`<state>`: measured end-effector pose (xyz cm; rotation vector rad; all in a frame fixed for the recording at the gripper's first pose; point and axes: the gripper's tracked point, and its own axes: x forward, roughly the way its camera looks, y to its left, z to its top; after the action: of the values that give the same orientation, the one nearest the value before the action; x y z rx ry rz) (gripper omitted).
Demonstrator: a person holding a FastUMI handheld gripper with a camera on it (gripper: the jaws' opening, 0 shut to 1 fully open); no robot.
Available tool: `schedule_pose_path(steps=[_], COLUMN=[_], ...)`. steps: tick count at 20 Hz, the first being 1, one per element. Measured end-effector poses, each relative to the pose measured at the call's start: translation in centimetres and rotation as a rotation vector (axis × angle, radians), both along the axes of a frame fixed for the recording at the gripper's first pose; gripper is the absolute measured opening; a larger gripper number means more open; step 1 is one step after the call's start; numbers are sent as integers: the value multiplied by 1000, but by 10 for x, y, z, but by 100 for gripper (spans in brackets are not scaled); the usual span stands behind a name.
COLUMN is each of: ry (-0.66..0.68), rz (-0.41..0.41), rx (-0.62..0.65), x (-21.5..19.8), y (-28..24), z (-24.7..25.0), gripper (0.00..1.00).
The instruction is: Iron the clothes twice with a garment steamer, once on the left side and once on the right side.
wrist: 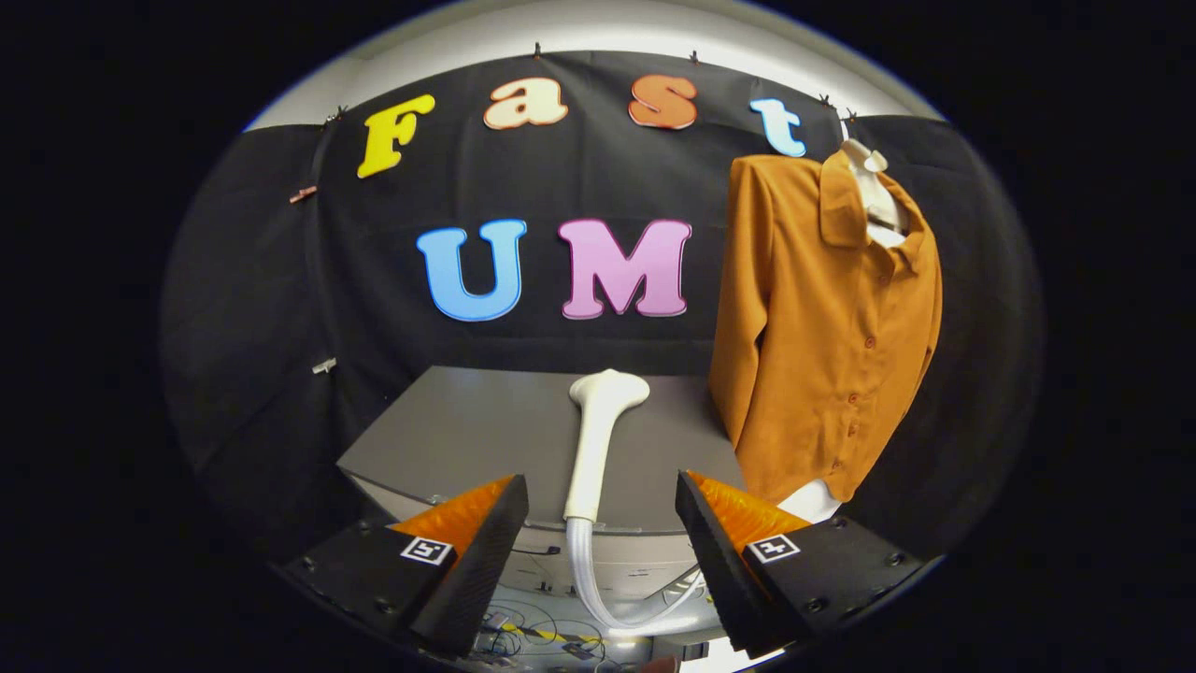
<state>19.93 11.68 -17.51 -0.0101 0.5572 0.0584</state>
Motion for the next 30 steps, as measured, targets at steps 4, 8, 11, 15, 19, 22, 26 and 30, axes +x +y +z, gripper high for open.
schedule_pose_path(steps=[4,8,11,15,19,22,26,30], ry=[150,240,272,224,149,66,-108,-319], rz=[-7,-56,-74,-64,-54,-49,-47,-31], rx=[-44,-57,-64,-22,86,117,163,169], x=[45,64,73,76,73,61,37,0], y=[16,16,17,23,22,12,-8,-44], z=[-66,-105,-127,-124,-115,-93,-32,46], gripper=[99,76,63,33,23,23,23,23])
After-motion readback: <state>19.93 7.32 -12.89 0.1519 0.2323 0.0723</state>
